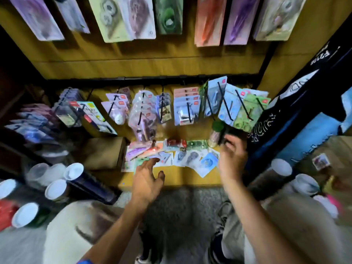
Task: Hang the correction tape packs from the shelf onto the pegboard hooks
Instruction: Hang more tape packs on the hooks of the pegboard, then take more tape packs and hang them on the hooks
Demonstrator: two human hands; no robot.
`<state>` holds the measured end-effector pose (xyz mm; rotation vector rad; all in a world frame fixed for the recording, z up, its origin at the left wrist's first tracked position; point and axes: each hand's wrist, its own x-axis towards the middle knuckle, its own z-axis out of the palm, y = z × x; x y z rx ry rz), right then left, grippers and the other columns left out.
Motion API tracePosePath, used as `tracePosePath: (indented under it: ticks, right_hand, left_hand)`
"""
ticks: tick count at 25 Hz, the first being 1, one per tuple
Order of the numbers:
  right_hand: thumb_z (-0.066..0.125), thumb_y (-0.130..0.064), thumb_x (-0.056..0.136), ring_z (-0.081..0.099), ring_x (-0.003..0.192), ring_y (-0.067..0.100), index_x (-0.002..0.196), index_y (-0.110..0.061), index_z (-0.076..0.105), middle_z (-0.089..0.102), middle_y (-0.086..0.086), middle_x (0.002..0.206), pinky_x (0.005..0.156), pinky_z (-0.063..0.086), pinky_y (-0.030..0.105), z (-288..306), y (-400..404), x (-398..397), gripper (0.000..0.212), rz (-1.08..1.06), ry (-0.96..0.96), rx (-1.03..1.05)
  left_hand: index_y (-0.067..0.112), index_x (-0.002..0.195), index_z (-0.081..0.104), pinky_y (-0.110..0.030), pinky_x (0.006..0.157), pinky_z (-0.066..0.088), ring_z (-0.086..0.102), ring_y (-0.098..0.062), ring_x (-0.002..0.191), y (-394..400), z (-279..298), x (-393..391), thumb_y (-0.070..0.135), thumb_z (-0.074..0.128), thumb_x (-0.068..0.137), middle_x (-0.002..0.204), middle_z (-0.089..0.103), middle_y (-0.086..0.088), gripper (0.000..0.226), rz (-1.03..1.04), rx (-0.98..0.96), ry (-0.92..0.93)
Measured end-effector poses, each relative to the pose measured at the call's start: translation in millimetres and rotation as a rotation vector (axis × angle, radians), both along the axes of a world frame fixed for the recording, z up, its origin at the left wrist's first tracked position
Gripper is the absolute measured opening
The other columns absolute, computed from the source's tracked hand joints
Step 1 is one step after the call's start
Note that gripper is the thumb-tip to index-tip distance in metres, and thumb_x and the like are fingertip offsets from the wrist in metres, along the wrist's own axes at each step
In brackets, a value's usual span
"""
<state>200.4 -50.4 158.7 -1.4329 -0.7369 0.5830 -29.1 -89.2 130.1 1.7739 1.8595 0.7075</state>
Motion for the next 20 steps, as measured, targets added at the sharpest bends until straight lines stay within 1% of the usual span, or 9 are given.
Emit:
tracePosePath:
  ticks: [3, 5, 7, 8, 12, 14, 17, 18, 20]
  right_hand:
    - [0.055, 0.012, 0.082, 0.060, 0.087, 0.025, 0.096, -0.006, 0.066, 0.065, 0.015, 0.096, 0.061, 0.043, 0.003, -84.1, -18.6, -0.2, 0.025, -0.049, 0.055, -0.215]
    - [0.058, 0.013, 0.082, 0.061, 0.085, 0.026, 0.094, -0.007, 0.067, 0.066, 0.016, 0.094, 0.064, 0.045, 0.005, -128.0, -10.3, 4.8, 0.025, -0.034, 0.030, -0.372]
    - [0.062, 0.009, 0.083, 0.062, 0.088, 0.026, 0.095, -0.007, 0.067, 0.068, 0.017, 0.098, 0.075, 0.051, 0.022, -172.9, 7.3, 14.7, 0.021, -0.018, 0.054, -0.546]
    - [0.062, 0.007, 0.084, 0.063, 0.093, 0.027, 0.097, -0.006, 0.068, 0.068, 0.018, 0.104, 0.077, 0.047, 0.028, -195.1, 18.3, 23.3, 0.019, -0.010, 0.043, -0.611]
    - [0.063, -0.003, 0.087, 0.060, 0.109, 0.034, 0.111, -0.001, 0.064, 0.065, 0.018, 0.120, 0.070, 0.031, 0.022, -258.6, 65.4, 70.5, 0.025, 0.025, -0.111, -0.793]
    - [0.070, -0.011, 0.085, 0.060, 0.113, 0.032, 0.119, -0.002, 0.060, 0.065, 0.015, 0.122, 0.071, 0.033, 0.022, -281.4, 88.2, 95.6, 0.036, 0.056, -0.148, -0.842]
    - [0.079, -0.035, 0.071, 0.056, 0.123, 0.030, 0.136, -0.014, 0.050, 0.058, 0.011, 0.136, 0.099, 0.043, 0.032, -321.1, 121.8, 119.2, 0.074, 0.139, -0.214, -0.848]
    - [0.075, -0.050, 0.064, 0.054, 0.126, 0.031, 0.141, -0.019, 0.046, 0.055, 0.010, 0.140, 0.106, 0.041, 0.040, -338.2, 131.3, 124.6, 0.088, 0.138, -0.235, -0.845]
    - [0.060, -0.068, 0.056, 0.053, 0.127, 0.035, 0.141, -0.023, 0.043, 0.052, 0.011, 0.143, 0.105, 0.041, 0.049, -366.7, 148.4, 130.2, 0.098, 0.107, -0.267, -0.871]
  left_hand:
    - [0.021, 0.125, 0.058, -0.042, 0.085, 0.053, 0.063, -0.033, 0.094, 0.2, -60.4, 7.4, 0.028, 0.062, 0.078, 0.123, 0.065, -0.008, 0.048, -0.016, -0.174, 0.002]
    - [0.024, 0.127, 0.056, -0.042, 0.083, 0.054, 0.064, -0.032, 0.089, 7.6, -92.6, 12.7, 0.031, 0.060, 0.075, 0.123, 0.064, -0.006, 0.052, -0.028, -0.226, 0.015]
    - [0.023, 0.128, 0.056, -0.041, 0.088, 0.053, 0.062, -0.030, 0.101, 24.8, -127.6, 23.3, 0.027, 0.064, 0.077, 0.124, 0.063, -0.006, 0.052, -0.030, -0.289, 0.034]
    - [0.023, 0.130, 0.055, -0.042, 0.091, 0.052, 0.060, -0.029, 0.107, 37.6, -147.1, 28.3, 0.023, 0.066, 0.079, 0.126, 0.062, -0.007, 0.052, -0.038, -0.323, 0.043]
    - [0.028, 0.136, 0.048, -0.044, 0.096, 0.048, 0.053, -0.029, 0.120, 97.0, -221.8, 51.4, 0.033, 0.067, 0.083, 0.133, 0.057, -0.003, 0.057, -0.091, -0.432, 0.110]
    - [0.028, 0.139, 0.045, -0.044, 0.098, 0.045, 0.048, -0.031, 0.124, 127.3, -247.1, 62.8, 0.034, 0.067, 0.083, 0.136, 0.053, -0.005, 0.060, -0.130, -0.453, 0.157]
    - [0.018, 0.138, 0.048, -0.043, 0.096, 0.044, 0.048, -0.037, 0.123, 174.2, -273.5, 77.7, 0.036, 0.061, 0.080, 0.133, 0.053, -0.014, 0.062, -0.154, -0.418, 0.115]
    - [0.014, 0.134, 0.054, -0.042, 0.094, 0.046, 0.052, -0.038, 0.119, 187.6, -280.7, 79.4, 0.038, 0.056, 0.074, 0.129, 0.056, -0.017, 0.065, -0.117, -0.380, 0.065]
    - [0.009, 0.125, 0.060, -0.041, 0.091, 0.047, 0.055, -0.040, 0.112, 208.7, -294.5, 82.4, 0.039, 0.050, 0.066, 0.121, 0.060, -0.019, 0.066, -0.037, -0.319, 0.014]
